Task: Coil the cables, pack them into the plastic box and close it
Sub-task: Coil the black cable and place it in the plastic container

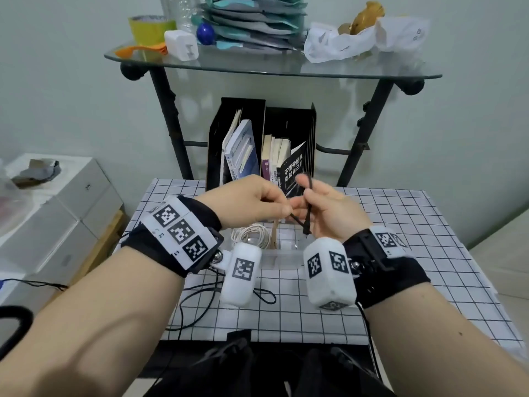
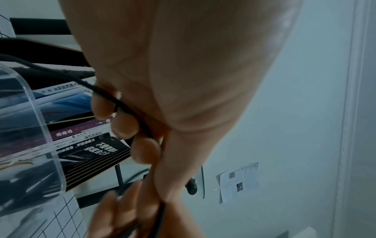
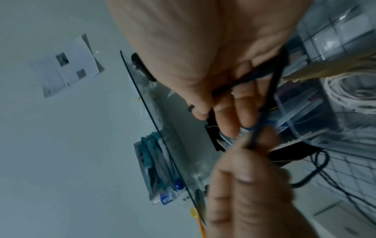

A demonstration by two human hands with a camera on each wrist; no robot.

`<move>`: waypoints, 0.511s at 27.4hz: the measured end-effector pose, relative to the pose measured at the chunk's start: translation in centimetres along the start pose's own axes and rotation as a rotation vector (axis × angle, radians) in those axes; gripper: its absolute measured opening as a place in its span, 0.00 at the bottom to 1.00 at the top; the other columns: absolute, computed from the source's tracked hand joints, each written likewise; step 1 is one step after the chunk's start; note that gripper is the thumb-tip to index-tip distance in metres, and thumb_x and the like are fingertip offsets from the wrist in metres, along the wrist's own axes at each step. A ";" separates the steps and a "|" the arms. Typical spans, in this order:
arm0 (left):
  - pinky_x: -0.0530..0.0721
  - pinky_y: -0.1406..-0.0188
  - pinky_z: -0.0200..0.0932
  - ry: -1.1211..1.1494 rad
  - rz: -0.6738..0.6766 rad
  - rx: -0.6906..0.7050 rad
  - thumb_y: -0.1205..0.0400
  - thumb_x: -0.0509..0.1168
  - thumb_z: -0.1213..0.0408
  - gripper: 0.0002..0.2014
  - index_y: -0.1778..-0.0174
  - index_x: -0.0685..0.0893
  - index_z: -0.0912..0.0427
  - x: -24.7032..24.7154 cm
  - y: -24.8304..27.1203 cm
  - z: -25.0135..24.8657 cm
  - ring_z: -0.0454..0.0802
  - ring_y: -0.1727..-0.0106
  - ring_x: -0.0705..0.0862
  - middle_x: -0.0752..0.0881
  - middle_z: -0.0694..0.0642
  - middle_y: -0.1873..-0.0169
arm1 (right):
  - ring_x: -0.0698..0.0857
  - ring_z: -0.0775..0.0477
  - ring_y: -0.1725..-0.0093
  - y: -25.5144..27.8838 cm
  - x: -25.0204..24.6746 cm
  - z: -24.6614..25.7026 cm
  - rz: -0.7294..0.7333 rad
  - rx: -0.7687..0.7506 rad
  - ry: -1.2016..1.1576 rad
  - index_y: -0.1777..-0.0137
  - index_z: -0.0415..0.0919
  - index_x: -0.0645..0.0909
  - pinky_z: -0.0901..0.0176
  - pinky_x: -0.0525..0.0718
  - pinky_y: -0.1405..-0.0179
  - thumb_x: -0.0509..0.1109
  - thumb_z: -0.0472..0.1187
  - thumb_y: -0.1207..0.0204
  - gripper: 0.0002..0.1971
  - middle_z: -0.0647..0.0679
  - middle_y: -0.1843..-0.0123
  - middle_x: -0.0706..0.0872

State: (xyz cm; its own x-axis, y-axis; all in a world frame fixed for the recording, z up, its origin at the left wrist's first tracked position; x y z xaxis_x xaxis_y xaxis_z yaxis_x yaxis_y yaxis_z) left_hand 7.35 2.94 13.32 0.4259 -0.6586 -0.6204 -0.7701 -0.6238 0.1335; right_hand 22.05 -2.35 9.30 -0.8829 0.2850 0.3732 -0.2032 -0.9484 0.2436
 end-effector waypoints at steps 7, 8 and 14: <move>0.83 0.59 0.34 0.254 -0.320 0.059 0.24 0.74 0.67 0.05 0.57 0.86 0.65 -0.6 -0.8 0.4 0.39 0.69 0.85 0.87 0.50 0.71 | 0.65 0.49 0.85 0.9 1.7 -0.5 0.087 0.131 0.125 0.54 0.30 0.79 0.58 0.68 0.76 0.59 0.37 0.16 0.12 0.42 0.82 0.72; 0.82 0.59 0.32 0.267 -0.339 0.056 0.24 0.74 0.67 0.05 0.57 0.87 0.64 -0.6 -0.8 0.5 0.37 0.68 0.84 0.87 0.49 0.71 | 0.64 0.49 0.85 0.9 1.8 -0.4 0.096 0.138 0.121 0.54 0.29 0.80 0.58 0.67 0.76 0.58 0.38 0.16 0.13 0.43 0.82 0.71; 0.83 0.51 0.35 0.269 -0.417 0.049 0.24 0.74 0.63 0.03 0.58 0.89 0.56 -0.8 -1.3 1.4 0.39 0.59 0.85 0.90 0.52 0.61 | 0.62 0.51 0.86 0.6 1.9 -0.3 0.201 0.171 0.093 0.58 0.34 0.80 0.59 0.68 0.75 0.54 0.49 0.14 0.21 0.47 0.84 0.67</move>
State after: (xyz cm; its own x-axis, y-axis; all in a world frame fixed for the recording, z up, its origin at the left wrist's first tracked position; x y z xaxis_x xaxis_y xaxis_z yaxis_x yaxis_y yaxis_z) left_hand 7.34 4.89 12.58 0.8049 -0.4462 -0.3912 -0.5267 -0.8409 -0.1246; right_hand 20.09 -2.41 9.91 -0.9348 0.0720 0.3478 0.0474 -0.9452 0.3231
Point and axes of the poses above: each hand's wrist, its own y-axis away from the middle knuckle, its own x-axis out of the palm, z = x × y, the point moved 3 cm from there along -y, towards the middle knuckle
